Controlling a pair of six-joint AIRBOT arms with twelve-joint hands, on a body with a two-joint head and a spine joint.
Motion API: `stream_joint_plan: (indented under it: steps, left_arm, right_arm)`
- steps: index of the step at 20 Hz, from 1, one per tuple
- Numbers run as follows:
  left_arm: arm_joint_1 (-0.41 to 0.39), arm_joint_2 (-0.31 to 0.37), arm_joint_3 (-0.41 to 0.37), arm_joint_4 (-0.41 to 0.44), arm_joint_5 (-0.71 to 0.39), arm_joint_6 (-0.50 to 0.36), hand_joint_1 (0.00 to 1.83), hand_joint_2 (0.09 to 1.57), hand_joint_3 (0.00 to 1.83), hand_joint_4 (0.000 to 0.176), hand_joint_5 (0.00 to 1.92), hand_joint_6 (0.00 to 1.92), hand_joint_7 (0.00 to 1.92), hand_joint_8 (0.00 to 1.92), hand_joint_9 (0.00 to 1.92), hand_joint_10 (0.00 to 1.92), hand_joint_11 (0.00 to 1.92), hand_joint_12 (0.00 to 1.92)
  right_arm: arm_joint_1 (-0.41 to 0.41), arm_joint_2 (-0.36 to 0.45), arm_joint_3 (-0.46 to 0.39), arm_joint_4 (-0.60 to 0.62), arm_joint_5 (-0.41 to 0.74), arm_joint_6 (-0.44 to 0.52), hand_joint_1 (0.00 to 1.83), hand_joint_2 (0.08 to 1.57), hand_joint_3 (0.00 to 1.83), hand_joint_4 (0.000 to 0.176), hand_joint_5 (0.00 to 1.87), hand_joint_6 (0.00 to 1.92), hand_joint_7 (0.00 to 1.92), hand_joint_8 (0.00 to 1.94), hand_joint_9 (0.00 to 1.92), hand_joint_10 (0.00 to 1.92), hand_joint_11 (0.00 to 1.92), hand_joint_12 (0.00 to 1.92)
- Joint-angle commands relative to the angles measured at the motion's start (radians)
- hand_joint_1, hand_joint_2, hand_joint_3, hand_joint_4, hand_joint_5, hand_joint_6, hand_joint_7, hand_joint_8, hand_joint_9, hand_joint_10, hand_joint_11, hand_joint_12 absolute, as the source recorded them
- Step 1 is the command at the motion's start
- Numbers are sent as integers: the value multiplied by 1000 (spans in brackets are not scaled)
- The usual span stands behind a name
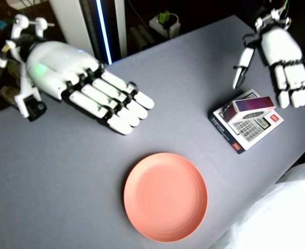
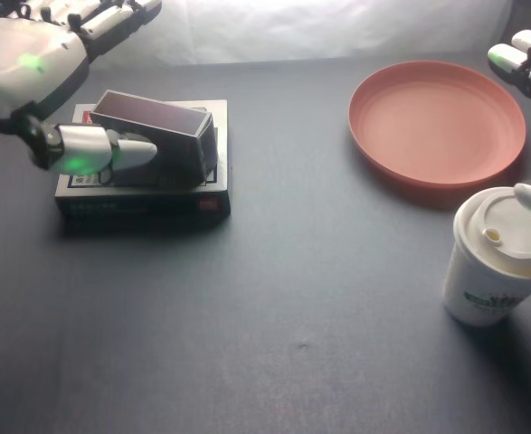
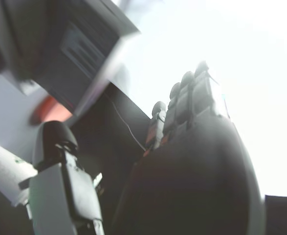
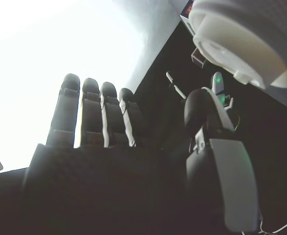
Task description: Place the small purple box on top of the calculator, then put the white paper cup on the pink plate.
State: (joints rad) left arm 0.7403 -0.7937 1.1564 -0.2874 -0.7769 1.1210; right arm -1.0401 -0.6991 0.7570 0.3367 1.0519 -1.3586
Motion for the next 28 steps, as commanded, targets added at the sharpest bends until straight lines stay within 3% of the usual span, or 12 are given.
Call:
stream_joint_plan:
  steps: [1, 4, 9, 10, 12, 14, 15, 17, 21, 24, 27, 28]
  left_arm:
    - [-1, 18, -22, 29, -179, 0, 683, 985, 8, 161, 0, 0, 0, 0, 0, 0, 0, 0]
    - [40, 69, -99, 80, -271, 0, 630, 1016, 19, 145, 0, 0, 0, 0, 0, 0, 0, 0]
    - [68, 108, -153, 142, -331, -16, 836, 1068, 25, 86, 0, 0, 0, 0, 0, 0, 13, 22]
    - [67, 108, -154, 146, -329, -16, 862, 1096, 0, 75, 0, 0, 0, 0, 0, 0, 0, 213]
    - [65, 104, -153, 148, -322, -16, 912, 1098, 0, 60, 0, 0, 0, 0, 0, 0, 0, 262]
    - [63, 100, -152, 154, -314, -16, 923, 1094, 0, 55, 0, 0, 0, 0, 0, 0, 0, 419]
    - [62, 98, -151, 157, -308, -16, 923, 1091, 0, 44, 0, 0, 0, 0, 0, 0, 0, 457]
    - [50, 89, -143, 168, -271, -16, 943, 1081, 0, 37, 0, 0, 0, 0, 0, 0, 0, 500]
    - [48, 85, -138, 170, -260, -16, 1001, 1065, 0, 33, 0, 0, 0, 0, 0, 0, 0, 41]
    - [47, 83, -137, 170, -257, -16, 1013, 1062, 0, 67, 0, 0, 0, 0, 0, 0, 0, 0]
    - [47, 83, -137, 170, -256, -16, 1006, 1066, 0, 41, 0, 0, 0, 0, 0, 0, 0, 0]
    - [47, 83, -137, 170, -256, -16, 1000, 1068, 1, 21, 0, 0, 0, 0, 0, 0, 0, 0]
  right_arm:
    - [4, 10, -4, -26, 155, 9, 327, 1272, 0, 0, 0, 0, 0, 0, 0, 0, 0, 0]
    - [-10, 36, -8, -77, 173, 102, 385, 1279, 0, 0, 0, 0, 0, 0, 0, 0, 0, 0]
    - [-54, 66, 12, -188, 172, 313, 428, 1238, 0, 0, 0, 0, 0, 0, 0, 0, 1, 1]
    - [-65, 67, 24, -205, 167, 363, 441, 1175, 0, 0, 0, 0, 0, 0, 0, 0, 12, 499]
    - [-67, 63, 41, -229, 124, 413, 494, 1089, 0, 0, 0, 0, 0, 0, 0, 0, 0, 610]
    - [-62, 54, 54, -244, 76, 428, 549, 1066, 0, 0, 0, 0, 0, 0, 0, 0, 0, 417]
    - [-58, 47, 60, -250, 52, 432, 642, 1040, 0, 0, 0, 0, 0, 0, 0, 0, 0, 16]
    - [-45, 20, 86, -274, -11, 469, 670, 1033, 0, 0, 0, 0, 0, 0, 0, 0, 0, 2]
    - [22, -35, 132, -346, -138, 517, 756, 984, 0, 0, 0, 0, 0, 0, 0, 0, 0, 0]
    - [61, -61, 151, -376, -210, 517, 828, 975, 0, 0, 0, 0, 0, 0, 0, 0, 0, 0]
    - [66, -64, 156, -386, -247, 517, 843, 968, 0, 0, 0, 0, 0, 0, 0, 0, 0, 0]
    - [66, -64, 157, -386, -257, 517, 857, 877, 89, 0, 0, 0, 0, 0, 0, 0, 0, 529]
